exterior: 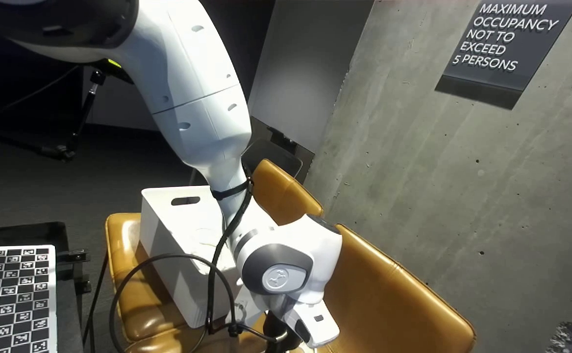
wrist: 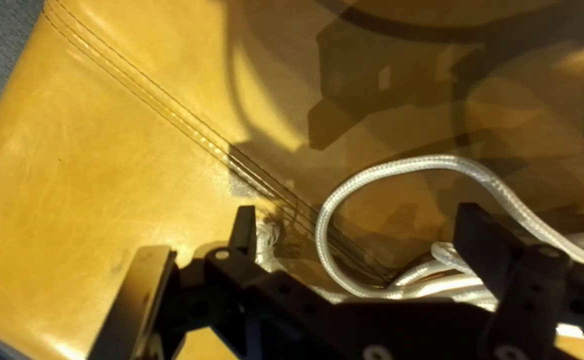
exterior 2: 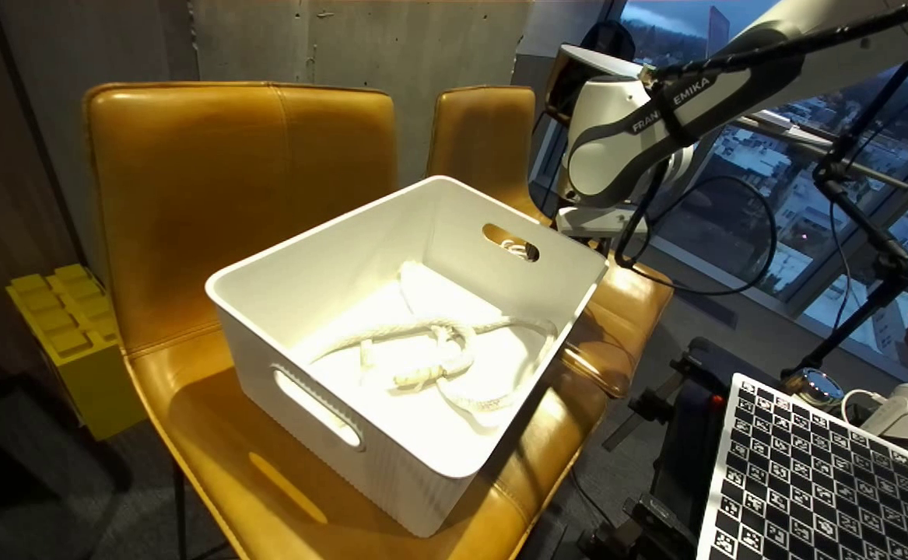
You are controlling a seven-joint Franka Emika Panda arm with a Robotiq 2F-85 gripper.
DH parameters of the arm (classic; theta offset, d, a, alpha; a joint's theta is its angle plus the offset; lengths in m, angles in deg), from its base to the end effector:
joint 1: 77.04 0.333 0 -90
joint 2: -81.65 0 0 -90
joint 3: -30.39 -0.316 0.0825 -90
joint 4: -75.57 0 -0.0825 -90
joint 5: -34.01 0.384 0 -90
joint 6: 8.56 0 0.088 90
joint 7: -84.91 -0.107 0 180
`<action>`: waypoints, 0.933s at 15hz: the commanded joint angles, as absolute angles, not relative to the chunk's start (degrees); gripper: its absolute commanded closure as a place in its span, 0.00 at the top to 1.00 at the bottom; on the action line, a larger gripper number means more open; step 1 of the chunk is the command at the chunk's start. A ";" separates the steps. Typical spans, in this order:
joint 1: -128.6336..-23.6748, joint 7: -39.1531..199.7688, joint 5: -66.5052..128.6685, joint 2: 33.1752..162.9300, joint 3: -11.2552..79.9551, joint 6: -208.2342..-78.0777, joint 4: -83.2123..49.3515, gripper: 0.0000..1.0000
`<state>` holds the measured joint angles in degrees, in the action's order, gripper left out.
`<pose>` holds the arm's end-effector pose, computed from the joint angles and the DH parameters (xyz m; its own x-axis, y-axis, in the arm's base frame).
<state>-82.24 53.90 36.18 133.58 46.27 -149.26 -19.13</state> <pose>0.6241 -0.2244 0.0904 0.6659 -0.7452 0.0346 -0.7344 -0.6467 0.2059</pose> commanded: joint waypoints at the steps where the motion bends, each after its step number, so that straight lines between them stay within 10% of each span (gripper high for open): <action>1: -83.45 54.41 37.71 135.49 46.21 -148.60 -16.97 1.00; 7: -84.42 54.18 38.21 138.44 46.39 -149.40 -17.08 1.00; 14: -84.60 54.09 37.59 136.75 48.75 -148.20 -16.83 0.36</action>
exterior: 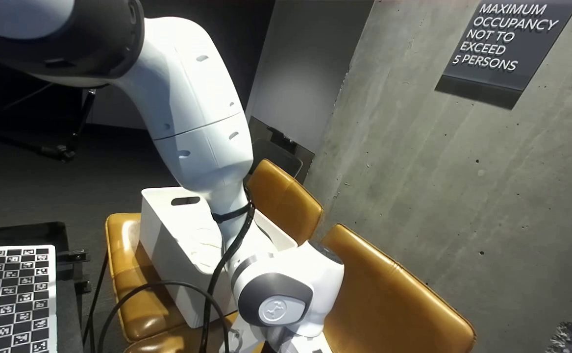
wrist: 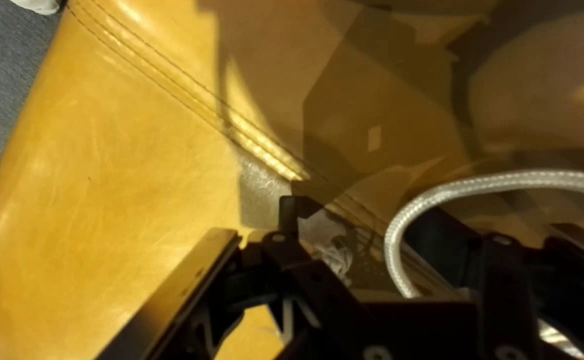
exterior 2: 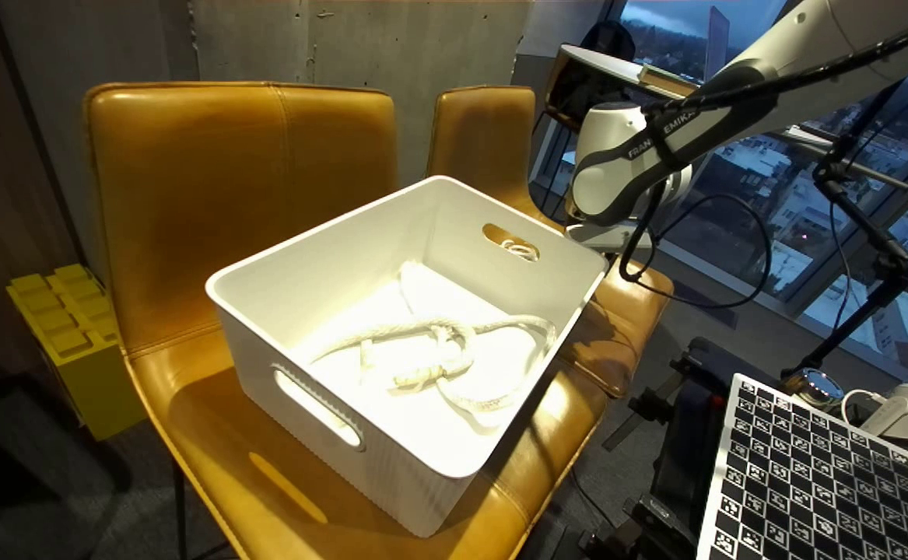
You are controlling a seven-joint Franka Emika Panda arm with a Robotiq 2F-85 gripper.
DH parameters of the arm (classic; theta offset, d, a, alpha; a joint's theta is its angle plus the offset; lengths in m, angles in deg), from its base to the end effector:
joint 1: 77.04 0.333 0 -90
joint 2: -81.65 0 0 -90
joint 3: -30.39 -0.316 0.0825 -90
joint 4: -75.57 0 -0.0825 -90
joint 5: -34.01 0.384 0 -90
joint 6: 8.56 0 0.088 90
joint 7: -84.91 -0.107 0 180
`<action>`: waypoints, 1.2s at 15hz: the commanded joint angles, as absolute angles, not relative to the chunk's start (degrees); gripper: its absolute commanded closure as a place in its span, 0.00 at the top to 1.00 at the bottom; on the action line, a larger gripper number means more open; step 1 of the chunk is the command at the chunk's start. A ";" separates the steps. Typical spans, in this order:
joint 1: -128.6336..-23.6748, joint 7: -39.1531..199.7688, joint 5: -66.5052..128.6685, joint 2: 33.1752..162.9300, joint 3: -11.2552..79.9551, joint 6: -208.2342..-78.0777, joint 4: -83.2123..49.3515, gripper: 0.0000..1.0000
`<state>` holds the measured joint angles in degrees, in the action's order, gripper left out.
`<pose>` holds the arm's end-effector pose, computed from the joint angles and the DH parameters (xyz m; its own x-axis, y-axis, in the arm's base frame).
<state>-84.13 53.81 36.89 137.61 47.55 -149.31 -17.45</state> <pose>0.6062 -0.2564 0.0589 0.6283 -0.7778 0.0191 -0.7574 -0.6059 0.2433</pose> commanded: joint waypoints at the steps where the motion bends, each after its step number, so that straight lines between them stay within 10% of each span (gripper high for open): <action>1: -84.67 54.08 37.49 136.15 49.29 -147.73 -16.75 0.29; 5: -85.01 54.07 36.98 133.81 51.56 -146.45 -16.59 0.01; 18: -81.66 54.11 33.94 112.04 50.02 -131.91 -12.33 0.01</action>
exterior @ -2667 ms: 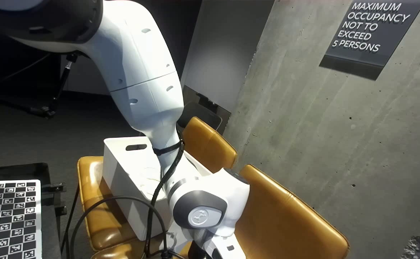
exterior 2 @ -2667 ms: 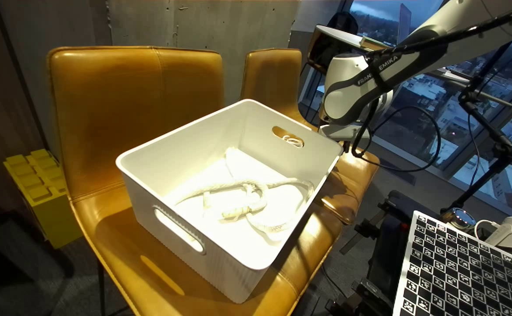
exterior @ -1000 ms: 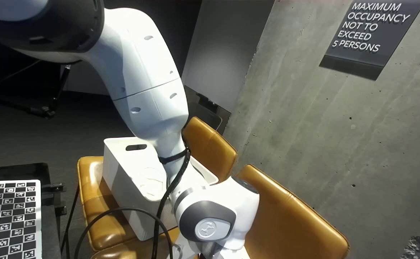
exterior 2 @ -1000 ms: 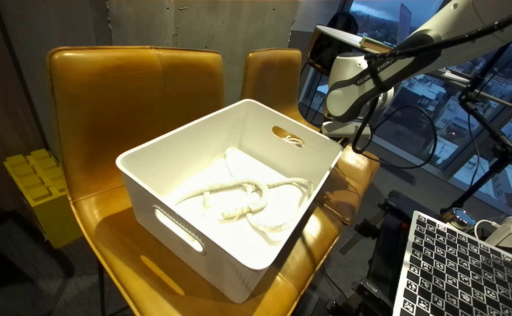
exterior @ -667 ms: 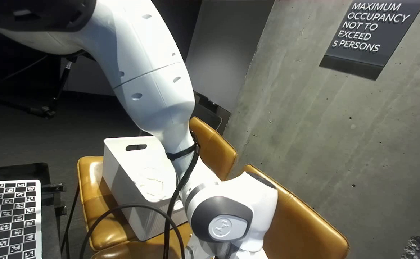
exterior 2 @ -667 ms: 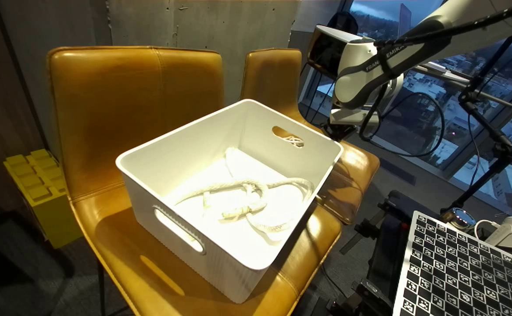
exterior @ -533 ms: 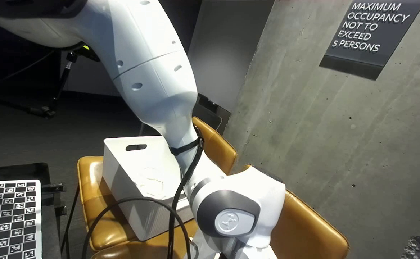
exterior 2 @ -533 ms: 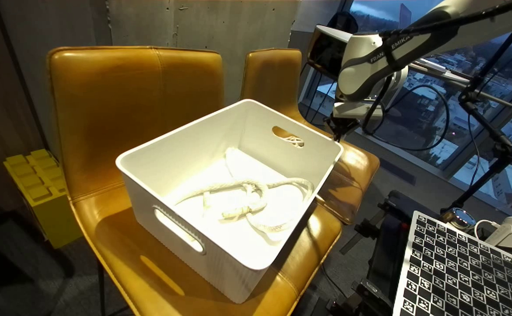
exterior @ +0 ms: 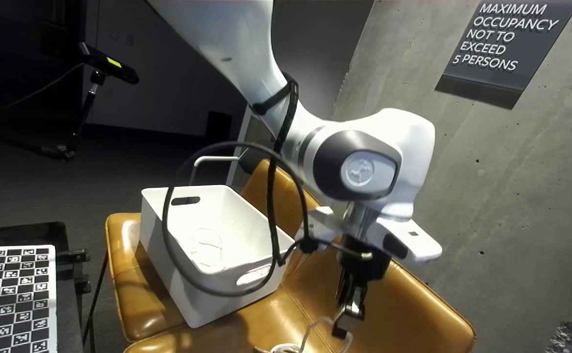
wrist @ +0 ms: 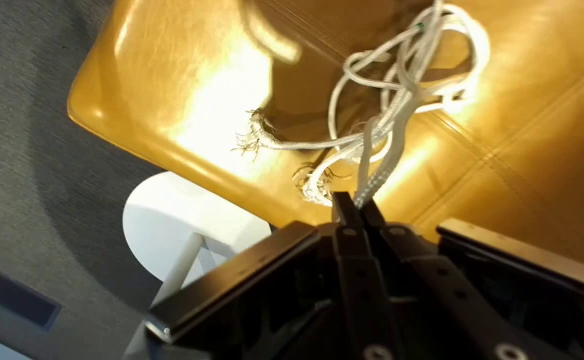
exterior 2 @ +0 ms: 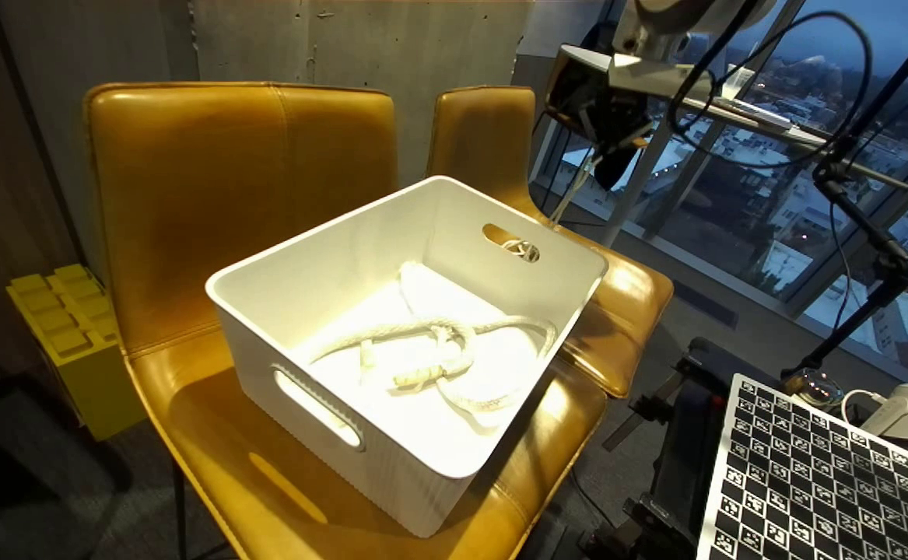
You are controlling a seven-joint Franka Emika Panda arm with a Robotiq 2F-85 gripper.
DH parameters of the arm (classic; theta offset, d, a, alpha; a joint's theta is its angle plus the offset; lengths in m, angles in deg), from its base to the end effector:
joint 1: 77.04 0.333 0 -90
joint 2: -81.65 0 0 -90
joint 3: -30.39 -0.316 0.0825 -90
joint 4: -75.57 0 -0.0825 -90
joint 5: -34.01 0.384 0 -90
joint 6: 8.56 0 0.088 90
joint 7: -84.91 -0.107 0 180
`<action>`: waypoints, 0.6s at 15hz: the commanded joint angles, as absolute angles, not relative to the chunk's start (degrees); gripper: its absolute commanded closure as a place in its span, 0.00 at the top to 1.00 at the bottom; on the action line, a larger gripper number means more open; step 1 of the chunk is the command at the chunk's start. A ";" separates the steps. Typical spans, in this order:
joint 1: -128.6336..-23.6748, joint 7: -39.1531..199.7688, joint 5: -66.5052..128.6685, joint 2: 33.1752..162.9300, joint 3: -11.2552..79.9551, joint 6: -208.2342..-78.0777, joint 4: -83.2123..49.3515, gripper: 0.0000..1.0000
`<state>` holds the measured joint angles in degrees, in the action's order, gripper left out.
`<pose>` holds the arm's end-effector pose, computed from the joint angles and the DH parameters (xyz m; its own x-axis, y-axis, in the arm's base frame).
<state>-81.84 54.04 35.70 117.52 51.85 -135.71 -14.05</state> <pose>0.6495 -0.2743 0.3048 0.5900 -0.7928 0.1532 -0.8073 -0.5756 0.1301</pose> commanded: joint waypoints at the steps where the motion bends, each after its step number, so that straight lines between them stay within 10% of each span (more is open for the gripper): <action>1: -81.41 54.06 33.56 110.53 49.43 -131.36 -10.97 0.01; 9: -78.44 52.97 31.87 103.30 42.88 -118.95 5.81 0.01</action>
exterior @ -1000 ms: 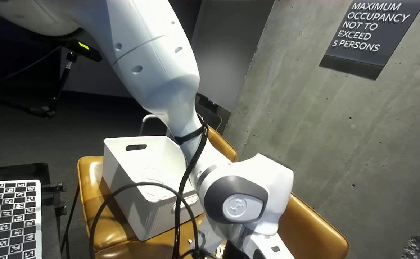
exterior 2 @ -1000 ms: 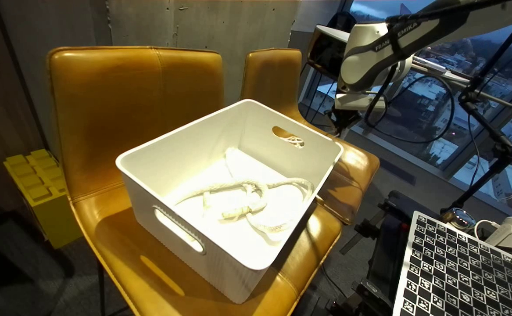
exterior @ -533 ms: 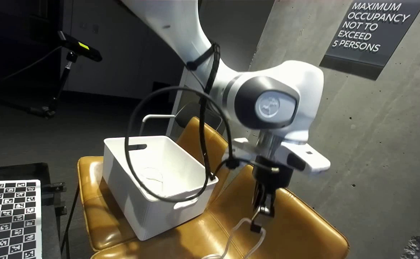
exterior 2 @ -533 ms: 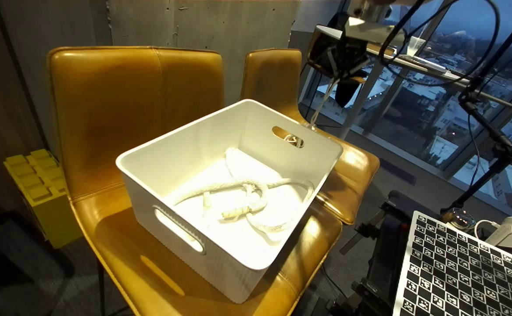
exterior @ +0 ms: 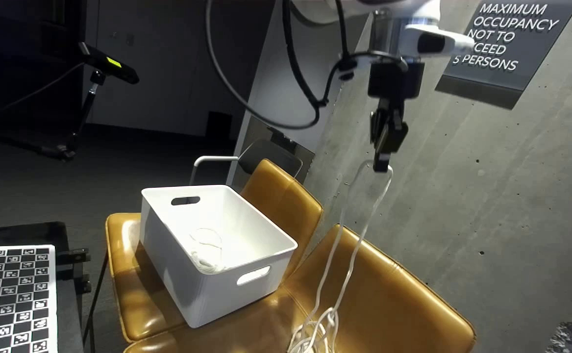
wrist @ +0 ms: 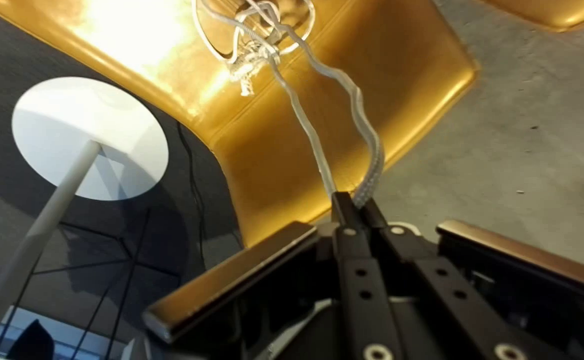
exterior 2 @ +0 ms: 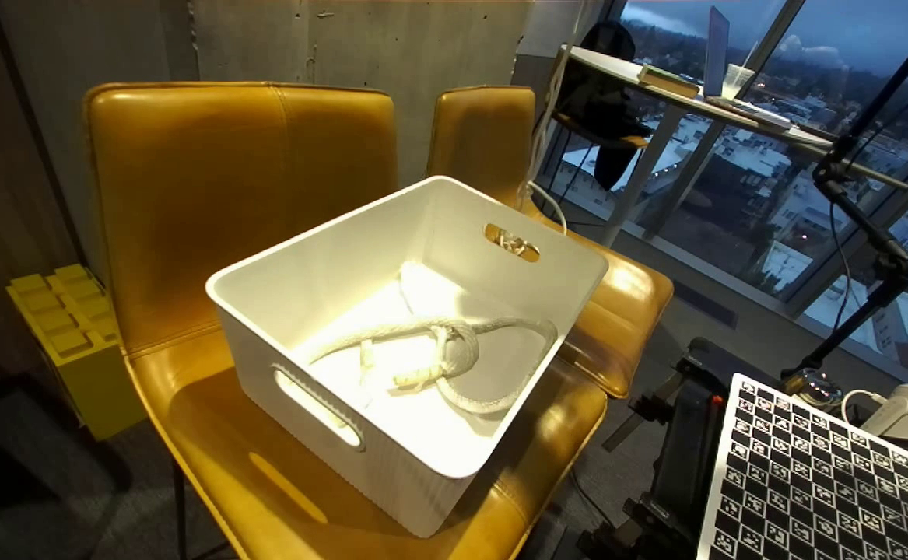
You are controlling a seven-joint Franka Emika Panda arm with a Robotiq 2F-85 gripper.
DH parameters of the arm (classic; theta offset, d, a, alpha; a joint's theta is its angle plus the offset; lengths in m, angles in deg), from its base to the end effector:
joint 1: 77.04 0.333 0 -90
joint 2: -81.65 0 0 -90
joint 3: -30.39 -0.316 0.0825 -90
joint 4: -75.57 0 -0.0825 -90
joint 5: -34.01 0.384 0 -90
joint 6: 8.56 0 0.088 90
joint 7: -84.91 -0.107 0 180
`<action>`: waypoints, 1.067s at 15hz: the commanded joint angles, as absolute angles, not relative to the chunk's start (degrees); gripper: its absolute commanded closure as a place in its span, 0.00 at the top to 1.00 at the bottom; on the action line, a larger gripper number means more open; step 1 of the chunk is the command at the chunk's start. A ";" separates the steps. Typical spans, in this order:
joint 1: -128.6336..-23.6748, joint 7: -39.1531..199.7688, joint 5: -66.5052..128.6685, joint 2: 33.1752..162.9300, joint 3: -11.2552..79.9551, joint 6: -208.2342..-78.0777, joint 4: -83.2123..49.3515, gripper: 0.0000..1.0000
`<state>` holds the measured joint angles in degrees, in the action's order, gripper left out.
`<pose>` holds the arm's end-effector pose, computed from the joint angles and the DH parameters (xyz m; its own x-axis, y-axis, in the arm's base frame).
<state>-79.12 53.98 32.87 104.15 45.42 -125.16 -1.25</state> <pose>0.6810 -0.1747 0.5442 0.6543 -0.6835 0.3237 -0.7080 -0.7040 -0.0554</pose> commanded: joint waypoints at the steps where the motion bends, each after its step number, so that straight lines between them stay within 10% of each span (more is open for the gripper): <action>1: -78.03 52.76 31.99 103.46 42.00 -116.52 9.17 0.01; 16: -72.78 50.58 31.10 114.38 36.34 -95.09 45.96 0.01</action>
<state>-74.45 51.93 32.74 110.76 37.30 -98.97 37.86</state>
